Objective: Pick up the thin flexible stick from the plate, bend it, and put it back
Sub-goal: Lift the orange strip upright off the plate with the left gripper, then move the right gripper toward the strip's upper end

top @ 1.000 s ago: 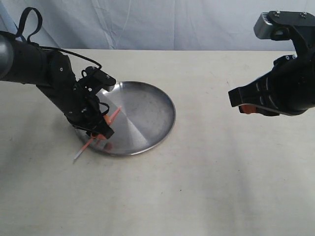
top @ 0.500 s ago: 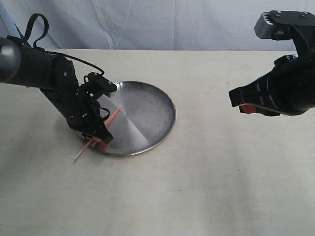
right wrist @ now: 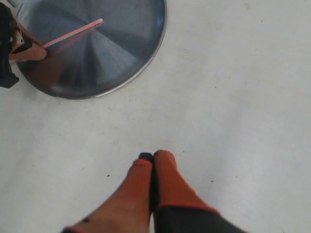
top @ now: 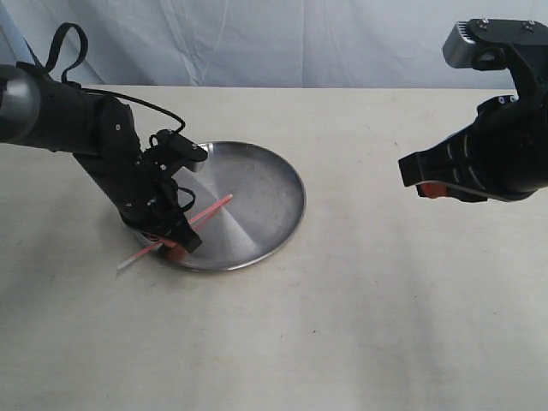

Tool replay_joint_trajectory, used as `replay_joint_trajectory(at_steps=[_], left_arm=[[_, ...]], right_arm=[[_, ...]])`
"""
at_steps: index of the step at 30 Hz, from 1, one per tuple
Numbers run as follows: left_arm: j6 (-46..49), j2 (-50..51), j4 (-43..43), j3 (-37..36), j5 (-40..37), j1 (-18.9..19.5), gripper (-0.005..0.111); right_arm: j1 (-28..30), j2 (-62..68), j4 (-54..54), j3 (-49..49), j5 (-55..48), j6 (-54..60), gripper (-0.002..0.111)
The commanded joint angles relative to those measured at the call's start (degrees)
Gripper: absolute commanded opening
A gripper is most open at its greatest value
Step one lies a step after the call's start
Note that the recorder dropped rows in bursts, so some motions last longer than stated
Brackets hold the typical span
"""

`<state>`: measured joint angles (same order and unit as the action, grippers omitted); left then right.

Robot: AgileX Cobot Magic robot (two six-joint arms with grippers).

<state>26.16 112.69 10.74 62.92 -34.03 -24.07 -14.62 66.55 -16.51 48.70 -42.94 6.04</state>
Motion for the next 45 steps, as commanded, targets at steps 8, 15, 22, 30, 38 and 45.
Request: replay_joint_trajectory(at_steps=[8,15,22,30,38,45], left_arm=[[0.4,-5.6,3.0,-0.6,-5.0,0.0,0.0],[1.6,-11.4,5.2,-0.6,-3.6,0.0,0.0],[16.8,-16.1,30.5,-0.6,-12.6,0.0,0.0],[28.2,-17.1,51.9,-0.6,-24.0,-1.8,0.0],[28.6,-18.2,59.7,-0.6,-29.8,-1.8,0.0],[30.1,-18.2,63.9,-0.6,-31.7,-1.8,0.0]], right_arm=[[0.3,-0.3,0.8,0.0,2.4,-0.1,0.0],[0.3,-0.3,1.9,0.0,2.4,-0.1,0.0],[0.3,1.7,2.1,-0.9,2.9,-0.1,0.0],[0.3,4.3,-3.7,-6.6,11.9,-0.2,0.0],[0.3,-2.4,-18.5,-12.4,20.0,-0.1,0.0],[0.3,-3.1,-32.5,-12.6,23.6,10.2,0.0]])
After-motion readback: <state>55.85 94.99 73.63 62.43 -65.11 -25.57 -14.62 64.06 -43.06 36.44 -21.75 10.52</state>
